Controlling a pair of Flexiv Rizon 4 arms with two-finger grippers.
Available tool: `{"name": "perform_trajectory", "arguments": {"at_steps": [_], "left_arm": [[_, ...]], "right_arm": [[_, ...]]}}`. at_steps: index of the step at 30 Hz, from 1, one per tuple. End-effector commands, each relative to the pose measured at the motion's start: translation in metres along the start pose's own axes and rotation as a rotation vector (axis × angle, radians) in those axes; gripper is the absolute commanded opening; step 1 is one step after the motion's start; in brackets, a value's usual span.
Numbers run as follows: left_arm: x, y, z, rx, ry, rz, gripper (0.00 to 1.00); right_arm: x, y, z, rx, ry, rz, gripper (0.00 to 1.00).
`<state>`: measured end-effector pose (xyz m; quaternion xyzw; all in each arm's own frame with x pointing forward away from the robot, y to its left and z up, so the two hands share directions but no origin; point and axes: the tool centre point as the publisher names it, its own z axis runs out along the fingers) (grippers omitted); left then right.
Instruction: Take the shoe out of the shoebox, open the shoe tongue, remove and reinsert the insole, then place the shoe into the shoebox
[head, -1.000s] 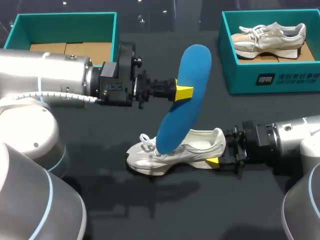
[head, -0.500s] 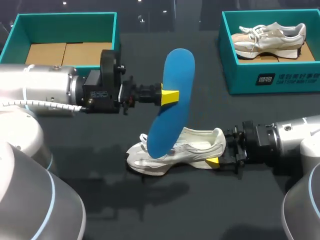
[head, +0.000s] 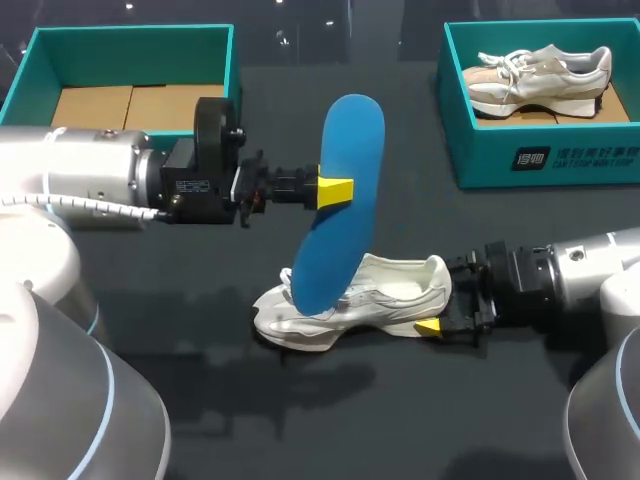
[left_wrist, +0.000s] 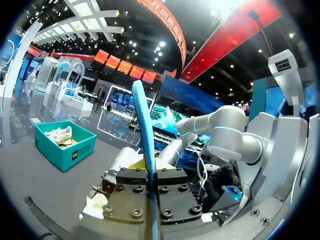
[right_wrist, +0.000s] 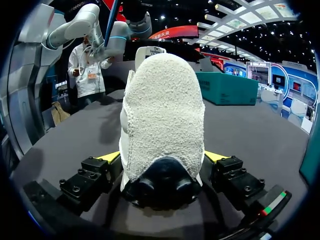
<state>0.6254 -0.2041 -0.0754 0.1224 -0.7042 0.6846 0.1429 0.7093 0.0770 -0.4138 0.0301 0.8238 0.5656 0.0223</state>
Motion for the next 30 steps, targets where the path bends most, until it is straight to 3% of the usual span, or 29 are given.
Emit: {"name": "perform_trajectory", "arguments": {"at_steps": [1,8,15,18,21,22,30], "left_arm": [[-0.001,0.0,0.002,0.0,0.001,0.0,0.0],[-0.001,0.0,0.002,0.0,0.001,0.0,0.0],[-0.001,0.0,0.002,0.0,0.001,0.0,0.0],[-0.001,0.0,0.002,0.0,0.001,0.0,0.0],[-0.001,0.0,0.002,0.0,0.001,0.0,0.0],[-0.001,0.0,0.002,0.0,0.001,0.0,0.0],[-0.001,0.0,0.002,0.0,0.001,0.0,0.0]], "right_arm": [[0.006,0.003,-0.01,0.058,-0.013,-0.008,1.0],[0.003,-0.002,-0.026,0.149,-0.008,-0.027,1.0],[-0.003,0.002,-0.045,0.344,0.009,-0.02,1.0],[-0.005,0.009,-0.051,0.514,0.025,0.036,1.0],[0.0,0.025,-0.054,0.779,0.021,0.094,1.0],[0.003,0.032,-0.057,0.808,-0.004,0.073,1.0],[0.003,0.032,-0.057,0.808,-0.004,0.073,1.0]]}}
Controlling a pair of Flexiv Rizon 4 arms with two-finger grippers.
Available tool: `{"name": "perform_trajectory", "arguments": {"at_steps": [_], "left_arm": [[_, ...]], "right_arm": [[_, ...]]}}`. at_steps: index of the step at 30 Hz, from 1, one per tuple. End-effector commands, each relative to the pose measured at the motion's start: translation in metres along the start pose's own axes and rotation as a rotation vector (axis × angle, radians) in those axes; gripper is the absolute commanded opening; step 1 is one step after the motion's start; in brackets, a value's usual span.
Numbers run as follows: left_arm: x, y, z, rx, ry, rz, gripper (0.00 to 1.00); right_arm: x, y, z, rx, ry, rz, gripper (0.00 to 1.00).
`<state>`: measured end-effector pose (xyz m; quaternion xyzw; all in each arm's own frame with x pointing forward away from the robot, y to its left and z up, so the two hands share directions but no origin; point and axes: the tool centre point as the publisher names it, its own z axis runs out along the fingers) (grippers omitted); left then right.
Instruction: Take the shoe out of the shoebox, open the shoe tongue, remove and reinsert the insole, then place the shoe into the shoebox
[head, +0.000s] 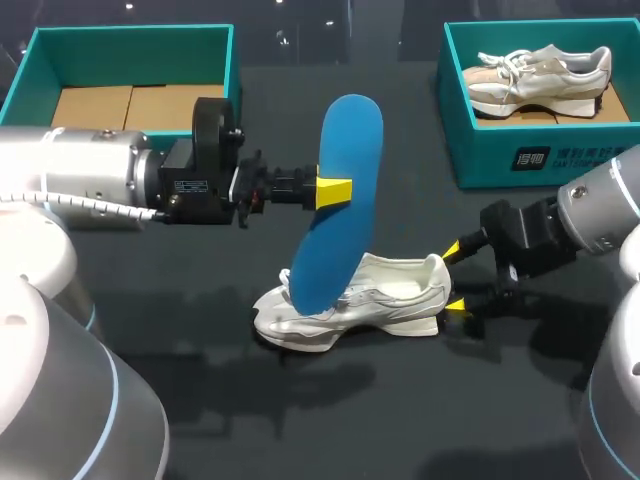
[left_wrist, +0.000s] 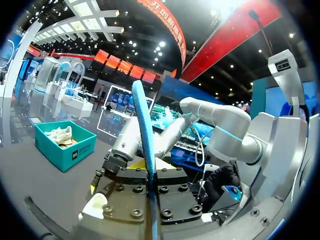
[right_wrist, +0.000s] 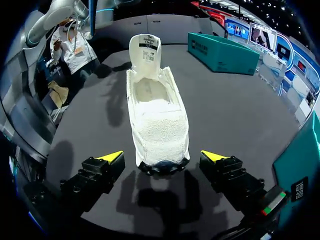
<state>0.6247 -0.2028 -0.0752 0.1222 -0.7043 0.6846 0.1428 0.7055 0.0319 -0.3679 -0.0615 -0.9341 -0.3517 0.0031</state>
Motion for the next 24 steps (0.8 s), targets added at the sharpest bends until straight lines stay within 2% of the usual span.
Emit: {"name": "perform_trajectory", "arguments": {"at_steps": [1,3,5,7,12,15,24], "left_arm": [[-0.002,0.0,0.003,0.0,0.001,0.0,0.0],[-0.002,0.0,0.003,0.0,0.001,0.0,0.0],[-0.002,0.0,0.003,0.0,0.001,0.0,0.0],[-0.002,0.0,0.003,0.0,0.001,0.0,0.0],[-0.002,0.0,0.003,0.0,0.001,0.0,0.0],[-0.002,0.0,0.003,0.0,0.001,0.0,0.0],[-0.002,0.0,0.003,0.0,0.001,0.0,0.0]], "right_arm": [[0.004,0.005,-0.001,0.323,-0.011,0.01,1.0],[0.004,0.005,-0.001,0.323,-0.011,0.01,1.0],[0.004,0.013,0.0,0.415,-0.018,0.039,1.0],[0.003,0.021,0.002,0.445,-0.022,0.038,1.0],[0.0,0.04,0.006,0.58,-0.031,0.041,1.0],[0.0,0.043,0.007,0.61,-0.031,0.039,1.0],[-0.001,0.046,0.008,0.62,-0.029,0.043,1.0]]}}
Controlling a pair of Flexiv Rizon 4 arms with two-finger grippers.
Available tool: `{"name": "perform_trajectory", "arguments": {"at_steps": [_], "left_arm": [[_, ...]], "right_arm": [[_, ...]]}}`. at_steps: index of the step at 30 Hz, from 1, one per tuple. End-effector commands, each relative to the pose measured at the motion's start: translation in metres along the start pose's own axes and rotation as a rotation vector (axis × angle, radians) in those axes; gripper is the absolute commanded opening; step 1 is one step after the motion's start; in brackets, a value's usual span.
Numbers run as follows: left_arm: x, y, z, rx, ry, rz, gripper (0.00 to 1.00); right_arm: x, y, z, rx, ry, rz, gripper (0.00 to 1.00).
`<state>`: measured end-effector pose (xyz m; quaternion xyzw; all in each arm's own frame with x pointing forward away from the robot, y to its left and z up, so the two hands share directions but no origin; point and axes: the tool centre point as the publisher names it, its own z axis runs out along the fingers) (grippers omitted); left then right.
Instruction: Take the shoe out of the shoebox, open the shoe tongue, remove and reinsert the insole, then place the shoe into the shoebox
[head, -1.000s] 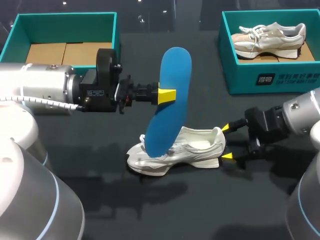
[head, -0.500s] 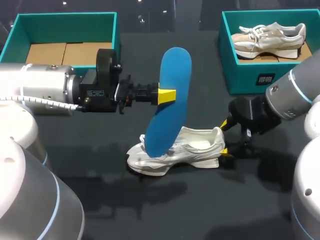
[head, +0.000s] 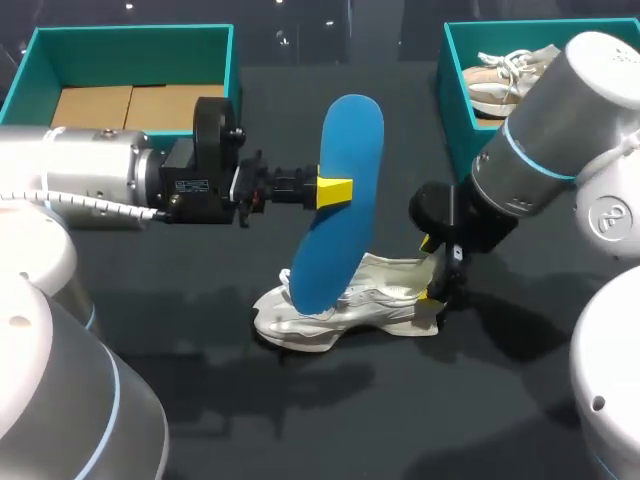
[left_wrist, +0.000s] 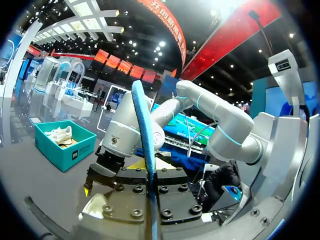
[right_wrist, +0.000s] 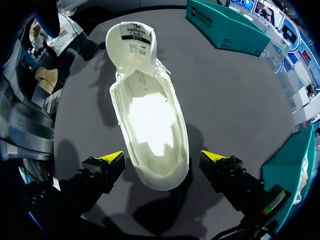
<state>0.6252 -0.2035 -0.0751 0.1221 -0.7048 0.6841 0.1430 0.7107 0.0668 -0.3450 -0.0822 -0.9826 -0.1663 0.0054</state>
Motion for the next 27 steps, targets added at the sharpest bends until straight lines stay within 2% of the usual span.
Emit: {"name": "perform_trajectory", "arguments": {"at_steps": [1,17,27], "left_arm": [[-0.001,0.0,0.002,0.001,0.001,0.0,0.0],[-0.001,0.0,0.002,0.001,0.001,0.0,0.0],[-0.001,0.0,0.002,0.001,0.001,0.0,0.0]], "right_arm": [[-0.002,0.005,0.001,0.239,0.002,0.003,1.0],[0.003,0.015,-0.005,0.266,0.028,-0.009,1.0],[-0.01,0.037,-0.016,0.288,0.022,-0.049,1.0]]}}
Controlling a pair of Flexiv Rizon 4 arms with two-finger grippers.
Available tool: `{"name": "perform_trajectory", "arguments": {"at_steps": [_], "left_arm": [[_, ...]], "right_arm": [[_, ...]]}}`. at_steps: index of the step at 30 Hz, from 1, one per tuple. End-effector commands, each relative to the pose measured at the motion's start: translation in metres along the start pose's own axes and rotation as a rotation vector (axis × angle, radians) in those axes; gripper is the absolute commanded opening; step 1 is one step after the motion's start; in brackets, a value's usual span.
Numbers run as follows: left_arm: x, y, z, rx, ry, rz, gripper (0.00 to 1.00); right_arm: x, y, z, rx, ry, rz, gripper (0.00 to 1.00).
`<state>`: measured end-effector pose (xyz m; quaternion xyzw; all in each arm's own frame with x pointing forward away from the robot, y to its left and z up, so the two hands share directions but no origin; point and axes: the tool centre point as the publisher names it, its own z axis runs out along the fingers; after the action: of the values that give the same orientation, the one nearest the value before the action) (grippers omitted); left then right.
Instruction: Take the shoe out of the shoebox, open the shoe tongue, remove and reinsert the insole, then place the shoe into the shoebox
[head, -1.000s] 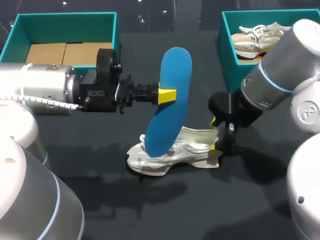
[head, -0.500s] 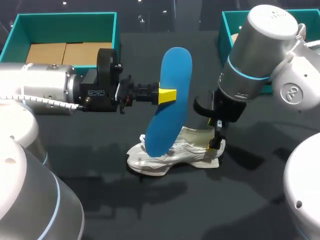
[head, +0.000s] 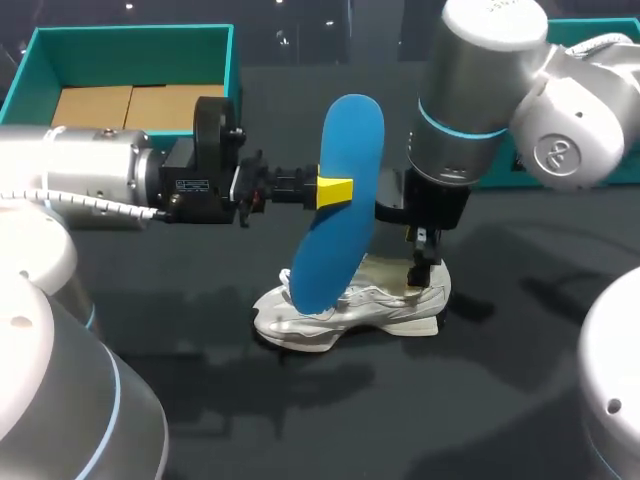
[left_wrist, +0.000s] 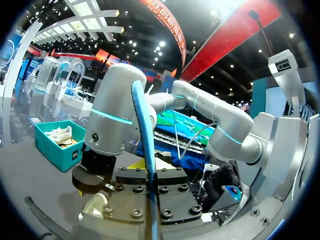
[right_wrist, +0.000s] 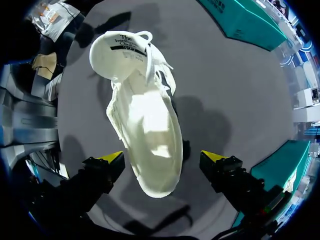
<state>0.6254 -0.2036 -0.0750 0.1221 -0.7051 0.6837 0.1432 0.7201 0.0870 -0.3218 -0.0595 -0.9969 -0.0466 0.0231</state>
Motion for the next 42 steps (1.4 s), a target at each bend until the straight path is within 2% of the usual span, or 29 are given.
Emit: {"name": "perform_trajectory", "arguments": {"at_steps": [1,6,19,24,25,29,31,33,34,35,36,37,42], "left_arm": [[-0.001,0.0,0.002,0.002,0.001,0.0,0.0],[-0.001,0.0,0.002,0.002,0.001,0.0,0.0],[-0.001,0.0,0.002,0.002,0.001,0.0,0.0],[-0.001,0.0,0.002,0.002,0.001,0.0,0.0],[-0.001,0.0,0.002,0.002,0.001,0.0,0.0],[-0.001,0.0,0.002,0.002,0.001,0.0,0.0],[-0.001,0.0,0.002,0.002,0.001,0.0,0.0],[-0.001,0.0,0.002,0.002,0.001,0.0,0.0],[-0.001,0.0,0.002,0.002,0.001,0.0,0.0],[-0.001,0.0,0.002,0.002,0.001,0.0,0.0],[-0.001,0.0,0.002,0.002,0.001,0.0,0.0],[-0.001,0.0,0.002,0.002,0.001,0.0,0.0],[-0.001,0.0,0.002,0.002,0.001,0.0,0.0]], "right_arm": [[-0.007,0.011,-0.004,0.042,-0.003,-0.015,1.0],[-0.018,0.023,-0.001,0.048,-0.024,-0.056,1.0],[-0.033,0.036,0.038,0.023,0.006,-0.084,1.0],[-0.036,0.041,0.047,0.052,0.012,-0.09,1.0],[-0.036,0.042,0.048,0.05,0.015,-0.094,0.91],[-0.036,0.04,0.055,0.055,0.028,-0.096,0.79],[-0.035,0.039,0.057,0.055,0.034,-0.095,0.49],[-0.035,0.037,0.06,0.054,0.042,-0.091,0.42],[-0.034,0.036,0.061,0.053,0.045,-0.09,0.34],[-0.034,0.035,0.061,0.049,0.048,-0.088,0.22],[-0.034,0.034,0.062,0.048,0.049,-0.088,0.05],[-0.033,0.033,0.062,0.047,0.051,-0.088,0.0],[-0.028,0.029,0.06,0.017,0.056,-0.095,0.0]]}}
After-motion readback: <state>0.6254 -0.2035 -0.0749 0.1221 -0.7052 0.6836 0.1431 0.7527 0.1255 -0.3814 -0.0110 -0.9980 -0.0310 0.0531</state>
